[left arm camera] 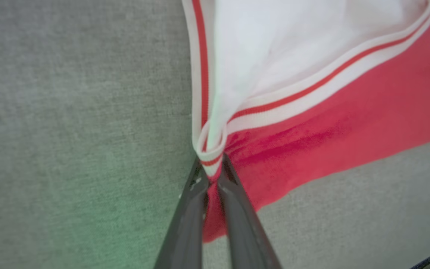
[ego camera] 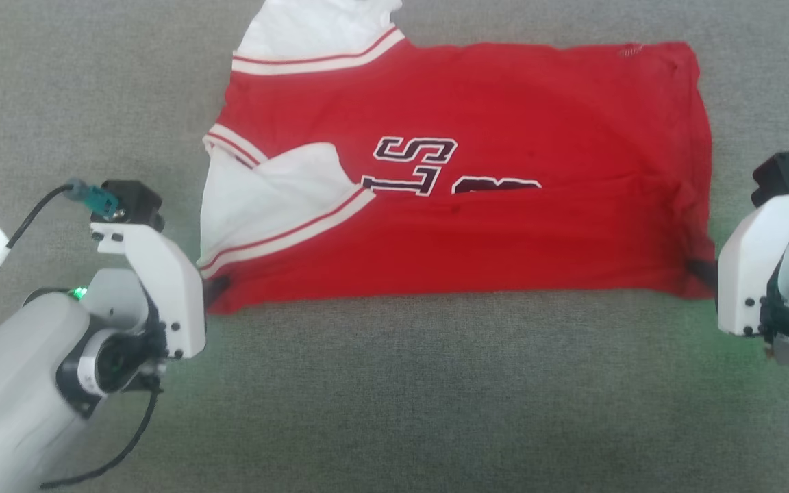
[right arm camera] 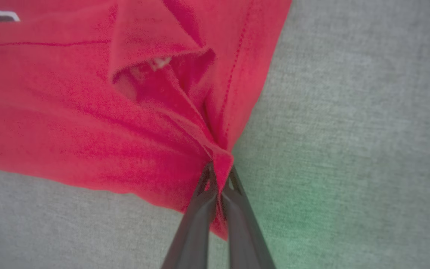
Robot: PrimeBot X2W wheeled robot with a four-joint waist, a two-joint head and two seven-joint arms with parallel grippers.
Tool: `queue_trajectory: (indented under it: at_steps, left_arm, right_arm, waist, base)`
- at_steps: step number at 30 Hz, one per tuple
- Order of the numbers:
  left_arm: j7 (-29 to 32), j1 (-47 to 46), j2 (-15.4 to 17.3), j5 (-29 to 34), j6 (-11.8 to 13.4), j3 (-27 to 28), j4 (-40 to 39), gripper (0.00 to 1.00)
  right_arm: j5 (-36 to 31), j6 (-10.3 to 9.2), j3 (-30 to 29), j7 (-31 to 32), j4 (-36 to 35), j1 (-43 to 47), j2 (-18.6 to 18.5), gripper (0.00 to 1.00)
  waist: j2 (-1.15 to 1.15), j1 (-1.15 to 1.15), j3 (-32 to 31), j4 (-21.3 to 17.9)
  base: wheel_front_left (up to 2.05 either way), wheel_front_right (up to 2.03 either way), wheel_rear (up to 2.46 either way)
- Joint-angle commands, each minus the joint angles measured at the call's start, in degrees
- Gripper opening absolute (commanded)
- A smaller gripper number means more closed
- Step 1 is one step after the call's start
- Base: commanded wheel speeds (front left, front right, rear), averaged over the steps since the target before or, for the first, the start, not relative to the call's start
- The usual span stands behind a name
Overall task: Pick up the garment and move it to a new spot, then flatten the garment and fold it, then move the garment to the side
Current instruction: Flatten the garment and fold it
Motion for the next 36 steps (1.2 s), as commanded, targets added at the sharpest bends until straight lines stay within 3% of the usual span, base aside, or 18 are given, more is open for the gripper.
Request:
queue_trajectory:
  at_steps: [1,12,19,24,29,31,32,33,34,36]
  left_arm:
    - [1.05,2.69,0.85,-0.24,0.85,-0.86,0.09,0.0]
    - [1.65,7.88,9.36,-0.32,7.07,0.11,-12.17,0.0]
    - [1.34,13.91,12.81,-1.81,12.72,0.06,-21.42,0.0]
    - [1.01,17.12,12.92,-2.2,14.56,-1.21,-24.14,0.0]
    - [0.35,17.94,10.33,-3.0,13.1,-1.96,-20.96,0.0]
    - [-0.22,16.74,8.66,-1.95,11.51,-2.4,-17.88,0.51]
    - [-0.6,16.42,8.14,-1.79,11.06,-2.25,-16.84,0.74]
    - [-0.81,15.95,7.78,-1.79,10.57,-2.15,-15.87,1.0]
    - [-0.85,15.44,7.72,-1.77,10.22,-1.94,-15.06,1.0]
    - [-0.8,15.06,7.92,-1.63,10.11,-1.76,-14.39,1.0]
  right_arm:
    - [0.37,-0.02,0.12,1.46,0.36,2.14,-0.06,0.0]
    - [1.47,-0.03,-2.93,7.71,-11.47,8.29,-1.68,0.0]
    - [1.69,-0.04,-6.68,11.44,-18.72,15.35,0.24,0.0]
    - [1.84,-0.04,-7.95,11.21,-20.79,18.99,2.57,0.0]
    - [1.91,-0.02,-8.1,8.13,-17.62,19.1,5.28,0.0]
    - [1.09,-0.02,-7.73,5.84,-14.61,18.12,6.21,0.16]
    - [0.9,-0.02,-7.35,5.05,-13.72,17.78,6.27,0.33]
    - [0.69,-0.02,-7.07,4.32,-12.81,17.37,6.31,0.8]
    - [0.56,-0.02,-6.85,3.71,-11.97,17.07,6.33,1.0]
    - [0.59,-0.02,-6.81,2.99,-11.27,16.81,6.54,1.0]
  waist:
    - [0.0,0.0,-0.45,-0.12]
    - [0.0,0.0,-2.41,-0.34]
    - [0.0,0.0,-2.6,-0.2]
    - [0.0,0.0,-2.32,-0.28]
    - [0.0,0.0,-2.13,-0.58]
    - [0.0,0.0,-2.1,-0.68]
    - [0.0,0.0,-2.13,-0.73]
    - [0.0,0.0,-2.23,-0.79]
    - [0.0,0.0,-2.4,-0.87]
    - [0.0,0.0,-2.62,-0.95]
  base:
    - [0.0,0.0,0.0]
    - [0.0,0.0,0.0]
    - [0.0,0.0,0.0]
    - [0.0,0.0,0.0]
    - [0.0,0.0,0.0]
    - [0.0,0.0,0.0]
    - [0.0,0.0,0.0]
    - [0.0,0.0,0.0]
    - [0.0,0.0,0.0]
    - [0.0,0.0,0.0]
